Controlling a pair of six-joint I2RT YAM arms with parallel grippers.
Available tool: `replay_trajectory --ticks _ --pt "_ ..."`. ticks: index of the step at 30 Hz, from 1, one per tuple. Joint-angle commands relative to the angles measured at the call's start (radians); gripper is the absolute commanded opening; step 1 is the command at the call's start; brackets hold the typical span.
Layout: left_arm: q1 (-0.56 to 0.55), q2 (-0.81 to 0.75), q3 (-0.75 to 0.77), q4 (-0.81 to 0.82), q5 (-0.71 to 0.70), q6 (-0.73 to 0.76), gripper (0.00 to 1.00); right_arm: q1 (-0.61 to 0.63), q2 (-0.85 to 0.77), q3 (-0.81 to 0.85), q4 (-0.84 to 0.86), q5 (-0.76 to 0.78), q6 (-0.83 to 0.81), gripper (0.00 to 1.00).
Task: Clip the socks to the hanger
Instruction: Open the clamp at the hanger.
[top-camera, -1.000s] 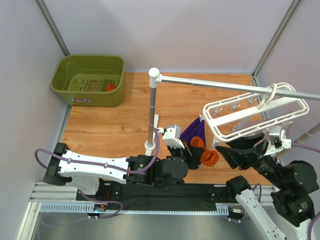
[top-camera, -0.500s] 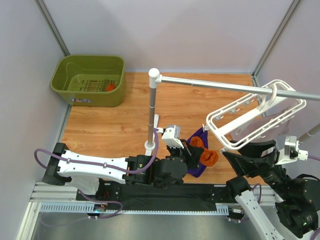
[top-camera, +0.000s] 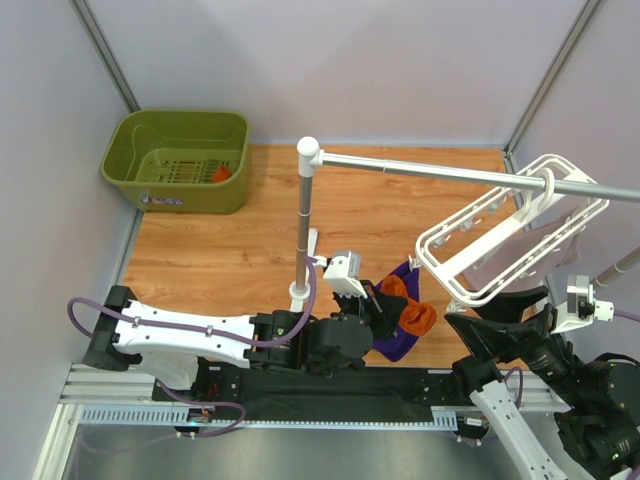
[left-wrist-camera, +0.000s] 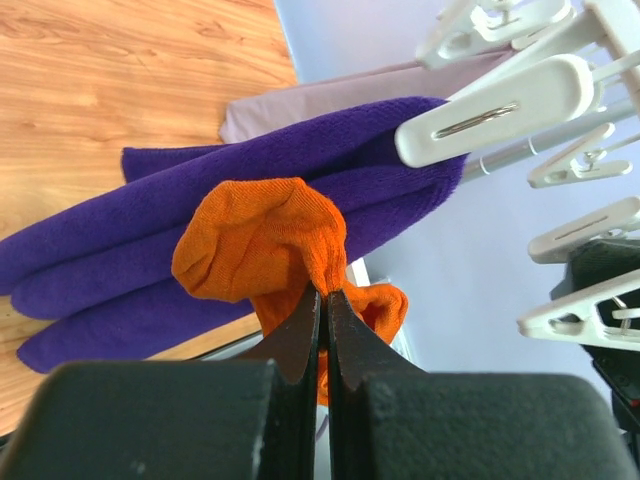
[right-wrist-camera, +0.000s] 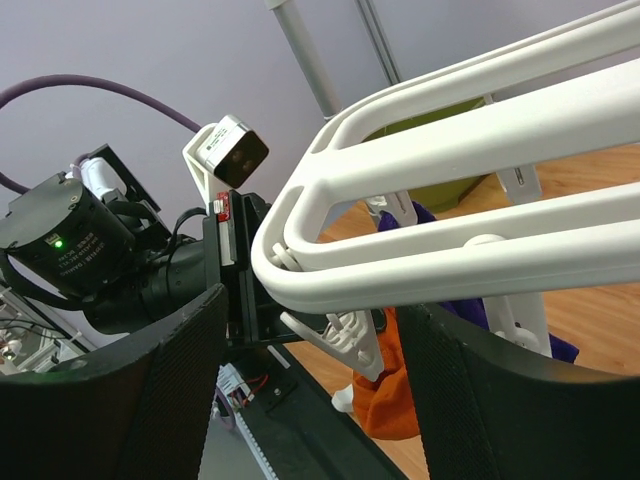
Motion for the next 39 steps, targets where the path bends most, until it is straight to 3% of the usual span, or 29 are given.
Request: replay_trajectory --ticks 1,28,34,38,39 --pt "-0.007 -0.052 -0.024 0.038 -0.007 -0.015 0.0 -0.001 0.0 -0.001 0.014 -0.034 0.001 0.68" --pt "-0.006 -0.058 -0.04 0.044 -0.012 -0.019 0.0 0.001 0.036 0.01 0.111 -0.128 0.026 0.44" --pt "-0.007 -0.056 -0.04 0.041 -0.012 -0.021 0.0 0.001 0.038 0.007 0.094 -0.108 0.02 0.27" --pt "-0.006 -0.058 -0.037 0.037 -0.015 -0.042 0.0 0.001 0.052 0.021 0.059 -0.093 0.012 0.0" --pt "-0.007 -0.061 -0.037 0.032 -0.014 -0.05 0.0 -0.001 0.059 0.033 0.045 -0.08 0.008 0.0"
